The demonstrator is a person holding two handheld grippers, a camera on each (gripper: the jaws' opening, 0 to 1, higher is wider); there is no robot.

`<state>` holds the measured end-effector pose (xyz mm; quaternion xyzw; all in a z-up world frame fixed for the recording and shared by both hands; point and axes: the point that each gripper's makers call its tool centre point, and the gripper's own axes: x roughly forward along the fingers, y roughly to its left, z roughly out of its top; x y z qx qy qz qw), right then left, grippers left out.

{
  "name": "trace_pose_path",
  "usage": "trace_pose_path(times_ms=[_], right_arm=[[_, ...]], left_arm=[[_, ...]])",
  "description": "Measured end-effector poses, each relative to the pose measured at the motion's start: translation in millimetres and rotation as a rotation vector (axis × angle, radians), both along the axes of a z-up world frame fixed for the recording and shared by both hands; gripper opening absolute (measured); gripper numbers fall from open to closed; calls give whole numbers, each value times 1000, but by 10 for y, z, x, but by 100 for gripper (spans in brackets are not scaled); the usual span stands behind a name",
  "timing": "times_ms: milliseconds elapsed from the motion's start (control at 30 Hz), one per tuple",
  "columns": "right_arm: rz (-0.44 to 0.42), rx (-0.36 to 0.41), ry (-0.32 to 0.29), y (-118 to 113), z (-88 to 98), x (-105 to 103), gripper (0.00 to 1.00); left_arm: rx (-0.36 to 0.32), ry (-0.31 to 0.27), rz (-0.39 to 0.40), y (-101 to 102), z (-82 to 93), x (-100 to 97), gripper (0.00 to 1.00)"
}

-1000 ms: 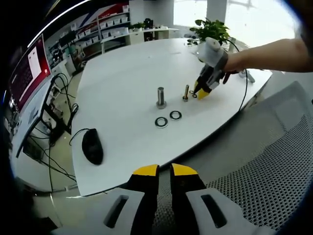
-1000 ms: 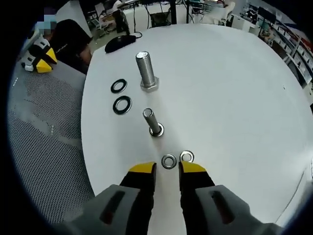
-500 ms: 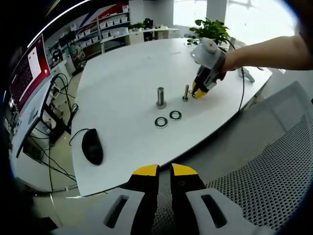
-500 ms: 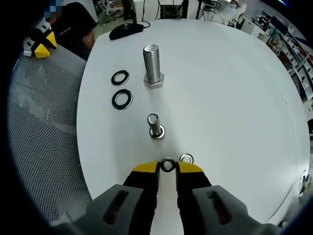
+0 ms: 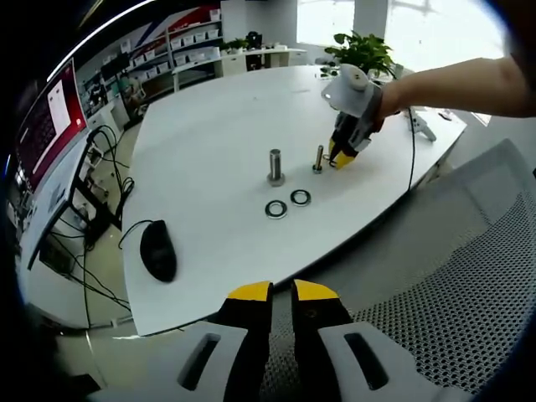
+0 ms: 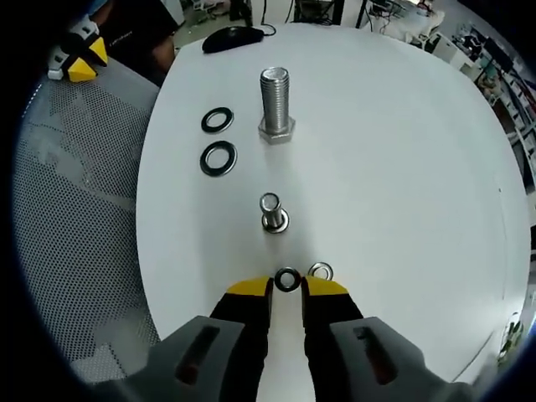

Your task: Place the washer onto the threaded stud by aligning its center hole with the stud, sliding it down to the base, and recovering from edge contact or off-axis alignment until the washer reaches the visible bottom stop.

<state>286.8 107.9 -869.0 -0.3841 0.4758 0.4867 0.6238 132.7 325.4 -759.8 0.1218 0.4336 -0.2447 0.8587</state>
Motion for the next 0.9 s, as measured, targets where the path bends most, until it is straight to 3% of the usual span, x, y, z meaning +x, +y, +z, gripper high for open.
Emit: trace_pose_path(times_ms=[600, 900], right_arm=[[35, -113, 22, 7, -6, -2, 15], [30, -117, 25, -5, -16, 19, 15]], left_arm=[[-1, -2, 3, 8, 0, -1, 6], [-1, -2, 5, 12, -1, -1, 6]])
